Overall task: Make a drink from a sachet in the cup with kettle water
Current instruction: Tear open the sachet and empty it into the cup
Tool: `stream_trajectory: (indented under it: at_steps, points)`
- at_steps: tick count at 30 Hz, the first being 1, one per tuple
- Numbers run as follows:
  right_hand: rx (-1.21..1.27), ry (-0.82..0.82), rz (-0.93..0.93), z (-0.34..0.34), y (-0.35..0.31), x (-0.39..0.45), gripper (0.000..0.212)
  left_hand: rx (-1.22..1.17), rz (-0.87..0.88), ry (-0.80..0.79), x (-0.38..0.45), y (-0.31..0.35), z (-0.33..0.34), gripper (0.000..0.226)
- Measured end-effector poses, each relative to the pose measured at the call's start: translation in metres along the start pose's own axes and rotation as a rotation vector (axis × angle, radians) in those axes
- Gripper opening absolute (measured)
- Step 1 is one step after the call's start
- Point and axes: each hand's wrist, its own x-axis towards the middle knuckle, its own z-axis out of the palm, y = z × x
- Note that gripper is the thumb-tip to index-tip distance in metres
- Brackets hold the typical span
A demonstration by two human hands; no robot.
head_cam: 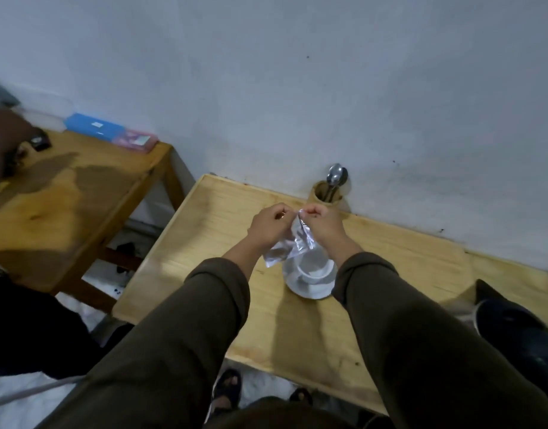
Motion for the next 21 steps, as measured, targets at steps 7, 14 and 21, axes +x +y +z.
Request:
stream_trajectory:
  at_steps: [7, 14, 21]
  points:
    - [0.106, -0.027, 0.016, -0.021, 0.005, -0.010, 0.028, 0.046, 0.073, -0.035, -0.006, 0.014, 0.013, 0.022]
    - [0.119, -0.007, -0.001, -0.030, 0.008, -0.018, 0.028, 0.032, 0.008, -0.035, -0.013, 0.019, 0.018, 0.023]
    - [-0.191, 0.092, -0.190, -0.029, 0.002, -0.025, 0.015, 0.003, -0.004, 0.025, -0.017, 0.020, 0.026, 0.039]
